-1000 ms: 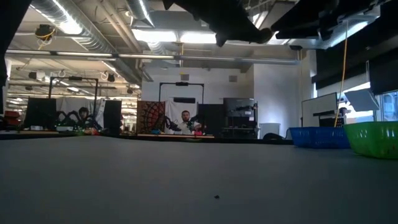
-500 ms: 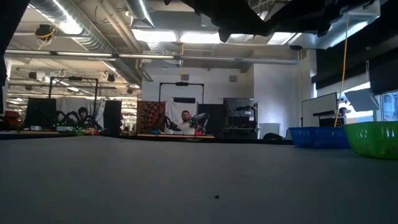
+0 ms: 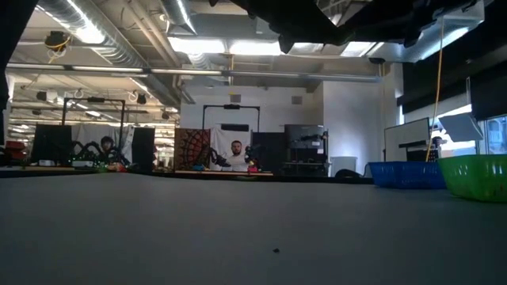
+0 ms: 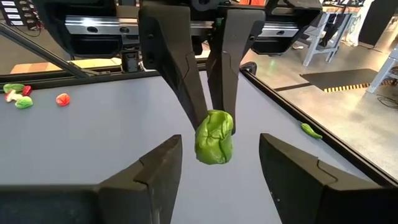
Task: Sort produce into baskets
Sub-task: Put the capsicum into the yellow basket
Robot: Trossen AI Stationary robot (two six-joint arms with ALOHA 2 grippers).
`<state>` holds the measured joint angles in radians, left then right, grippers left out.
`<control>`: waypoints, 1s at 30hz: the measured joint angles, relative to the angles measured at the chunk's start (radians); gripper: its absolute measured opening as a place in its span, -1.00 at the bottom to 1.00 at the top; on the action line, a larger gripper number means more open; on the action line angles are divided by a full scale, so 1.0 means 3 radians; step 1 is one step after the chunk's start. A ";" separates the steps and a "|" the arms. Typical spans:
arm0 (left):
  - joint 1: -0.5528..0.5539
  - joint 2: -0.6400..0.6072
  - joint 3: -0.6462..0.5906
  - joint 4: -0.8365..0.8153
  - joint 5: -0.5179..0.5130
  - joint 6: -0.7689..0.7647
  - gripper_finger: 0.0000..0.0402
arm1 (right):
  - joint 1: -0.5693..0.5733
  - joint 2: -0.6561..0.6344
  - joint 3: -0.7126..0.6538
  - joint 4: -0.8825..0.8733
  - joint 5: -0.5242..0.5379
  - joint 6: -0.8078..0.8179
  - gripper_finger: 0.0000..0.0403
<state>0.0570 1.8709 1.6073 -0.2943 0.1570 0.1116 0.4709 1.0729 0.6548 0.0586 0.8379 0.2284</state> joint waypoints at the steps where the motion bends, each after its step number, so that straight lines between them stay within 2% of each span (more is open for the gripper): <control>1: 0.0000 0.0000 0.0000 0.0000 0.0000 -0.0001 -0.79 | 0.0000 0.0000 0.0000 0.0000 -0.0008 0.0000 0.00; 4: -0.0011 0.0000 0.0000 0.0000 -0.0001 0.0011 -0.79 | 0.0000 0.0000 0.0000 0.0000 -0.0012 0.0001 -0.19; 11: -0.0047 0.0000 0.0000 0.0002 -0.0024 0.0146 -0.79 | 0.0002 0.0000 0.0000 0.0008 -0.0088 -0.0025 -0.83; 13: -0.0053 0.0000 0.0000 -0.0002 -0.0023 0.0139 -0.79 | 0.0003 0.0000 0.0000 0.0008 -0.0100 -0.0074 -0.94; 18: -0.0064 0.0000 0.0000 -0.0010 -0.0013 0.0144 -0.74 | 0.0003 0.0000 0.0000 0.0015 -0.0164 -0.0116 -0.90; 24: -0.0066 0.0000 0.0000 -0.0058 0.0013 0.0128 -0.32 | -0.0001 -0.0008 0.0001 0.0015 -0.0225 -0.0238 -0.97; 27: -0.0066 -0.0039 0.0000 -0.0239 0.0014 0.0178 -0.14 | 0.0000 -0.0031 0.0104 -0.0129 -0.0424 -0.0241 -0.97; 30: -0.0056 -0.0139 0.0000 -0.0462 0.0013 0.0156 -0.05 | 0.0003 -0.0034 0.0307 -0.0537 -0.0689 -0.0116 -0.95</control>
<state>0.0401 1.8293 1.6073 -0.4330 0.1608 0.1585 0.4717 1.0626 0.7468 -0.1024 0.6312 0.1937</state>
